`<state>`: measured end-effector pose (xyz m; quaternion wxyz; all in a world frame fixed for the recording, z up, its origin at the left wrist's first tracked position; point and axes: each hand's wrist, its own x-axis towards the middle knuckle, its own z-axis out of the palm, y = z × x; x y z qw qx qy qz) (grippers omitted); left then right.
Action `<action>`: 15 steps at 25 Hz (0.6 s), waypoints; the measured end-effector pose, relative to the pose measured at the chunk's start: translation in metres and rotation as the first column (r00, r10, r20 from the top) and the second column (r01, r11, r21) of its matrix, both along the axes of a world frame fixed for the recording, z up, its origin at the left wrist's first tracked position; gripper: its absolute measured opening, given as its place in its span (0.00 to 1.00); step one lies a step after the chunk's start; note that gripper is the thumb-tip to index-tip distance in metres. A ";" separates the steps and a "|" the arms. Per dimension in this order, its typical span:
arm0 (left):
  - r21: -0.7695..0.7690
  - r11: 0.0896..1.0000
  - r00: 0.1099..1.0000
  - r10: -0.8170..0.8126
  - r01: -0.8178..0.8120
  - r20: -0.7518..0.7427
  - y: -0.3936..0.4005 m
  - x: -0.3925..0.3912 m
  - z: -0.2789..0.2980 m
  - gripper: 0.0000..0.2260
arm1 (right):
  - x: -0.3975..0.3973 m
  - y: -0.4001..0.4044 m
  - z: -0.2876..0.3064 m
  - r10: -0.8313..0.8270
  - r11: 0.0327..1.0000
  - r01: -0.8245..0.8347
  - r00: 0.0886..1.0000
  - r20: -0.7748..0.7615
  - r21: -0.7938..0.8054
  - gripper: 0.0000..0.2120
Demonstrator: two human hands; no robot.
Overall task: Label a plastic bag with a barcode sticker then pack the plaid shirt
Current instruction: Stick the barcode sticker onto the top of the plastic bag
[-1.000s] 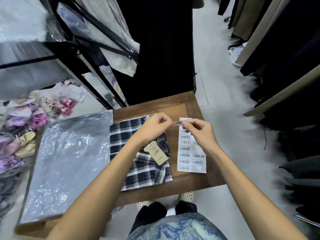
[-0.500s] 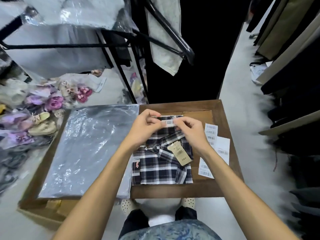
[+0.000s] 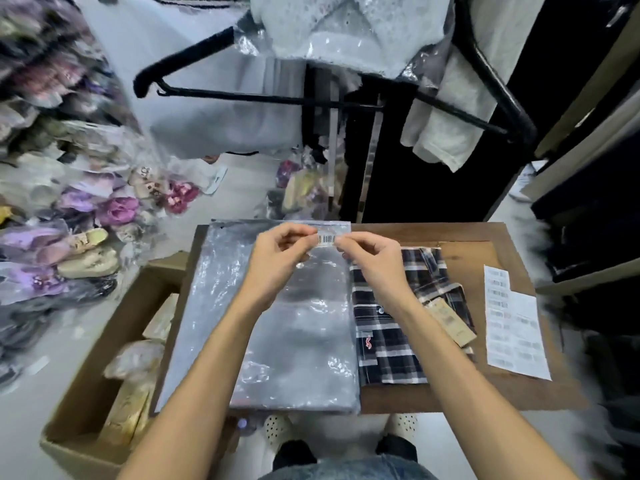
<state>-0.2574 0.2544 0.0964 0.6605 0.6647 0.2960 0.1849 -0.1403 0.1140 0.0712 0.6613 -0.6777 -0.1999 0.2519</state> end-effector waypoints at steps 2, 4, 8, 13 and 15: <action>0.025 0.999 1.000 0.020 -0.020 0.013 0.014 -0.011 0.006 0.03 | -0.010 0.016 0.005 -0.011 1.000 0.011 1.000 0.022 0.012 0.03; 0.042 0.998 0.998 0.043 -0.045 0.035 0.059 -0.039 0.013 0.04 | -0.040 0.059 0.014 -0.009 1.000 0.008 1.000 0.025 0.022 0.04; 0.090 0.994 0.995 0.057 -0.064 0.080 0.121 -0.070 0.028 0.09 | -0.067 0.118 0.035 0.015 0.998 -0.019 0.998 0.058 0.058 0.06; 0.098 0.989 0.978 0.095 -0.114 0.185 0.168 -0.086 0.048 0.14 | -0.076 0.165 0.056 0.065 0.993 -0.073 0.994 0.087 0.093 0.10; 0.097 0.989 0.974 0.086 -0.108 0.208 0.184 -0.087 0.055 0.16 | -0.075 0.181 0.061 0.072 0.990 -0.083 0.993 0.091 0.117 0.12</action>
